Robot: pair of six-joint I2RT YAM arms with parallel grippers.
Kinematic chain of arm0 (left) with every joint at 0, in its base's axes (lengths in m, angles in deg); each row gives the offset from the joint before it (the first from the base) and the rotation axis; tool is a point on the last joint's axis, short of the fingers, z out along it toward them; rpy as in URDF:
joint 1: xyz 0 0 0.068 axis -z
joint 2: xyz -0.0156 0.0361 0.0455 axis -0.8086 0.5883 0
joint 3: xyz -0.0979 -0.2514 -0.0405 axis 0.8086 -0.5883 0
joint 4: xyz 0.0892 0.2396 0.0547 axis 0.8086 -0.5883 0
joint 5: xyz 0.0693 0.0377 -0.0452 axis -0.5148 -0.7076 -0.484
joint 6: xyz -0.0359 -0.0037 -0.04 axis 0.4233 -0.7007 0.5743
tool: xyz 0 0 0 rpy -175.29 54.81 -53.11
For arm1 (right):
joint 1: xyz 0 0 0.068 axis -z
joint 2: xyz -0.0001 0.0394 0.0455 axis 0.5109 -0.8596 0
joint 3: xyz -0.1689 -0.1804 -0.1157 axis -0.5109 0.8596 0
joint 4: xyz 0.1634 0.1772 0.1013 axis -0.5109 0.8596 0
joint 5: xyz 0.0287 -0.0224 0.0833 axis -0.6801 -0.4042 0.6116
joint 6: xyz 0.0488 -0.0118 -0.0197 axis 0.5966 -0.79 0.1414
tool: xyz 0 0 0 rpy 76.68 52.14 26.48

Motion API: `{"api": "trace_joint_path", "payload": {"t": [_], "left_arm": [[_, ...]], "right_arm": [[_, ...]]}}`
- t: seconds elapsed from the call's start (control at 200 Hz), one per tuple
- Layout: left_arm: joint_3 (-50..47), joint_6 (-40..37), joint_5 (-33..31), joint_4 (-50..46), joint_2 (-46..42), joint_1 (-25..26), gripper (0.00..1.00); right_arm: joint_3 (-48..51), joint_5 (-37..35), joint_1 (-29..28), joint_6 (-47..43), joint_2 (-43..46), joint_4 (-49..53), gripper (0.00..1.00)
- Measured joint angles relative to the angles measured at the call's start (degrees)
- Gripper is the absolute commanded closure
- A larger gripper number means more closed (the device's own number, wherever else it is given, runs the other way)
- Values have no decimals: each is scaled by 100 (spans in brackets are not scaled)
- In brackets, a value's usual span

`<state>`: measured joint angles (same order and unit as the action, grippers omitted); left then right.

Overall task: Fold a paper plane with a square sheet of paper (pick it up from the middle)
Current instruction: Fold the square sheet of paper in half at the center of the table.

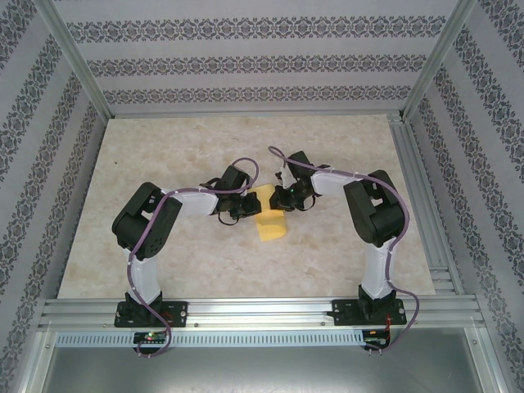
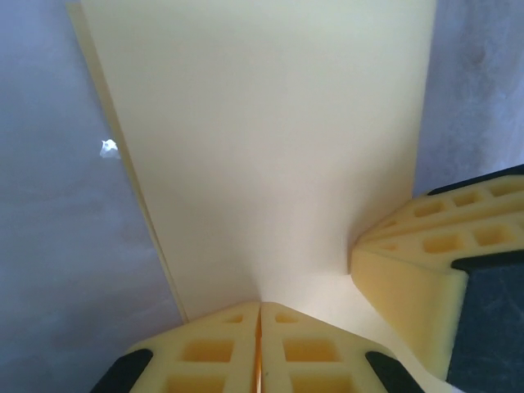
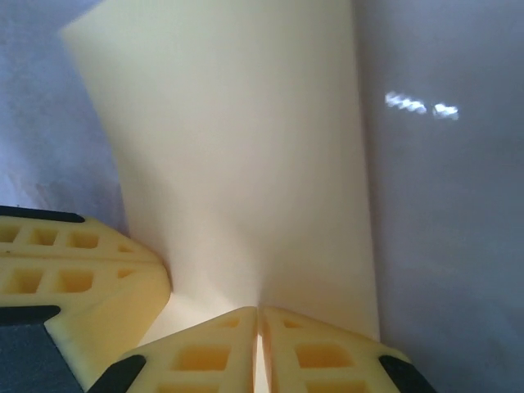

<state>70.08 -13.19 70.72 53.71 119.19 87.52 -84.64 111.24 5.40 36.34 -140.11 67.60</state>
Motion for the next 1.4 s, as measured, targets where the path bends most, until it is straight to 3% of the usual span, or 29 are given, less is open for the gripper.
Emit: {"api": "trace_joint_path", "payload": {"t": [0.47,1.399], "left_arm": [[0,-22,0,0,0,4,91],[2,-142,-59,0,0,33,91]], "right_arm": [[-632,35,13,391,-160,-374,87],[-772,50,361,942,-713,-857,87]]}}
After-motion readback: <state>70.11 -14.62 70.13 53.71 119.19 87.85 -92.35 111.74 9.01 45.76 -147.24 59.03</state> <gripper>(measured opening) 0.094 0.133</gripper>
